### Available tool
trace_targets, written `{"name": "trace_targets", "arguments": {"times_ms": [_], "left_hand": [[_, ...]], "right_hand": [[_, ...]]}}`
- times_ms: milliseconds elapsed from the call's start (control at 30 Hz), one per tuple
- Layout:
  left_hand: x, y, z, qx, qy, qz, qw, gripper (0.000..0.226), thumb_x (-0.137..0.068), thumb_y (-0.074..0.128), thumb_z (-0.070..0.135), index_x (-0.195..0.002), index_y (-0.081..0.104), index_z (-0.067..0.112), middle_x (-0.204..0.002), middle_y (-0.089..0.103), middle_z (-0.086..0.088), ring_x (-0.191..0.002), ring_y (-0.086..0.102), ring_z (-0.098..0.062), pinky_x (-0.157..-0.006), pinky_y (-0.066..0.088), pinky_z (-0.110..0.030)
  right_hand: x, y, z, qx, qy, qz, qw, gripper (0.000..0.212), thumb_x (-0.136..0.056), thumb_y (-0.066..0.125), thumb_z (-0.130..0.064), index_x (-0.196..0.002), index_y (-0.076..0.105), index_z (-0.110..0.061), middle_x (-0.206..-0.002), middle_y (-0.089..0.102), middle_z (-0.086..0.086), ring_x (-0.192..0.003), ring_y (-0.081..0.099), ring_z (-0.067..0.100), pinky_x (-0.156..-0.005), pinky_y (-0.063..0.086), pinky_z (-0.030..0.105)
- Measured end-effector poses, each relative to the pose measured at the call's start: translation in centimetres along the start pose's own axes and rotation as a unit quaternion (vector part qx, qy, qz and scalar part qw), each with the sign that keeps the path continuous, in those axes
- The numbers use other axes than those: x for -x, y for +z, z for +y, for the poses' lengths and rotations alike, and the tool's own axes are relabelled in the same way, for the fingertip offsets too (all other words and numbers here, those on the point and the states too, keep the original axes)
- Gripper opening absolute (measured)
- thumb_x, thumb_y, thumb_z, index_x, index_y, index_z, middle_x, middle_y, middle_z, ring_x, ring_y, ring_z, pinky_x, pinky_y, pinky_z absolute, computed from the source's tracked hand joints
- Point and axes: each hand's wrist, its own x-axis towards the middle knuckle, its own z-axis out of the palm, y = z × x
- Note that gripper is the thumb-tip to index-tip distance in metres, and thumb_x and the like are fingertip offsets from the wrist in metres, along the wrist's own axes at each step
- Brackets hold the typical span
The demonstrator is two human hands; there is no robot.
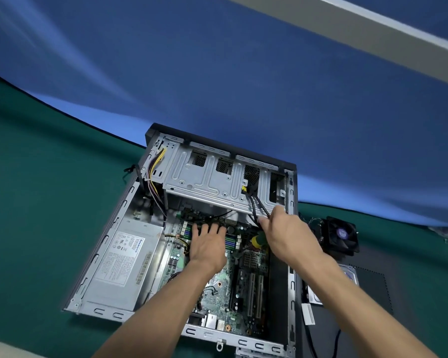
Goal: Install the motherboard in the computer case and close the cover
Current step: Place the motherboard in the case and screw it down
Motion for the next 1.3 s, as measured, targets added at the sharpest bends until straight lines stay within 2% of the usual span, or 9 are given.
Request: {"name": "trace_targets", "arguments": {"times_ms": [100, 200, 300, 500, 633, 767, 1033, 1167, 1300], "left_hand": [[0.0, 0.1, -0.1, -0.002, -0.002, -0.002, 1.0, 0.073, -0.08, 0.066, 0.025, -0.143, 0.03, 0.018, -0.143, 0.038, -0.005, -0.134, 0.029, -0.027, -0.115, 0.006, -0.049], [-0.1, 0.3, -0.1, -0.004, -0.001, 0.005, 1.0, 0.071, -0.08, 0.064, 0.021, -0.142, 0.031, 0.018, -0.143, 0.038, -0.004, -0.133, 0.029, -0.027, -0.115, 0.006, -0.049], [-0.2, 0.3, -0.2, -0.003, 0.0, 0.008, 1.0, 0.071, -0.08, 0.064, 0.024, -0.142, 0.031, 0.019, -0.143, 0.038, -0.005, -0.134, 0.029, -0.027, -0.115, 0.006, -0.049], [-0.2, 0.6, -0.2, 0.001, -0.002, 0.02, 1.0, 0.068, -0.08, 0.063, 0.023, -0.141, 0.033, 0.02, -0.143, 0.038, -0.004, -0.134, 0.03, -0.025, -0.115, 0.007, -0.049], [-0.2, 0.4, -0.3, -0.002, 0.002, 0.021, 1.0, 0.065, -0.082, 0.059, 0.018, -0.141, 0.033, 0.019, -0.143, 0.038, -0.004, -0.133, 0.03, -0.025, -0.115, 0.008, -0.048], [-0.1, 0.4, -0.4, 0.004, 0.0, 0.025, 1.0, 0.063, -0.082, 0.059, 0.018, -0.14, 0.035, 0.02, -0.142, 0.039, -0.003, -0.132, 0.031, -0.024, -0.115, 0.009, -0.047], [0.1, 0.4, -0.3, 0.003, -0.004, 0.04, 0.999, 0.06, -0.081, 0.055, 0.012, -0.138, 0.037, 0.019, -0.141, 0.04, -0.004, -0.132, 0.032, -0.023, -0.115, 0.008, -0.046], [0.1, 0.5, -0.2, 0.002, -0.008, 0.043, 0.999, 0.058, -0.083, 0.057, 0.018, -0.138, 0.038, 0.019, -0.141, 0.04, -0.004, -0.132, 0.032, -0.023, -0.115, 0.009, -0.046], [0.1, 0.5, -0.1, 0.002, -0.011, 0.046, 0.999, 0.057, -0.084, 0.059, 0.021, -0.137, 0.039, 0.019, -0.141, 0.04, -0.003, -0.132, 0.032, -0.023, -0.116, 0.009, -0.046]], "right_hand": [[0.2, -0.2, -0.3, -0.06, -0.013, -0.061, 0.996, 0.047, -0.099, 0.047, -0.031, -0.138, 0.025, -0.021, -0.129, 0.051, 0.016, -0.081, 0.058, 0.016, -0.071, 0.046, 0.028], [0.4, 0.1, -0.1, -0.007, -0.001, 0.001, 1.0, 0.025, -0.102, 0.037, -0.036, -0.117, 0.037, -0.016, -0.105, 0.064, 0.013, -0.076, 0.055, 0.024, -0.065, 0.041, 0.033], [0.5, 0.0, -0.2, -0.04, 0.001, -0.038, 0.998, 0.039, -0.098, 0.047, -0.034, -0.13, 0.03, -0.019, -0.126, 0.052, 0.013, -0.094, 0.057, 0.028, -0.075, 0.041, 0.032], [0.8, -0.1, -0.4, -0.043, 0.002, -0.025, 0.999, 0.034, -0.099, 0.043, -0.035, -0.126, 0.029, -0.019, -0.112, 0.047, 0.003, -0.083, 0.053, 0.025, -0.073, 0.043, 0.034], [1.1, 0.3, -0.3, -0.007, 0.013, 0.01, 1.0, 0.027, -0.102, 0.035, -0.036, -0.115, 0.037, -0.012, -0.111, 0.061, 0.014, -0.087, 0.057, 0.031, -0.07, 0.044, 0.037], [1.6, 0.3, -0.2, -0.01, -0.008, -0.013, 1.0, 0.04, -0.099, 0.042, -0.039, -0.131, 0.031, -0.019, -0.132, 0.043, 0.01, -0.103, 0.057, 0.031, -0.082, 0.044, 0.038], [2.0, 0.6, 0.4, -0.04, 0.007, -0.007, 0.999, 0.029, -0.099, 0.044, -0.036, -0.12, 0.034, -0.018, -0.11, 0.046, 0.004, -0.092, 0.057, 0.027, -0.073, 0.041, 0.033], [2.4, 1.3, 0.4, 0.035, 0.006, 0.035, 0.999, 0.035, -0.103, 0.028, -0.042, -0.112, 0.044, -0.011, -0.107, 0.063, 0.013, -0.092, 0.06, 0.033, -0.066, 0.036, 0.034], [2.4, 1.0, 0.3, -0.051, 0.001, -0.025, 0.998, 0.035, -0.094, 0.052, -0.033, -0.121, 0.034, -0.019, -0.123, 0.047, 0.008, -0.097, 0.058, 0.027, -0.082, 0.046, 0.036]]}}
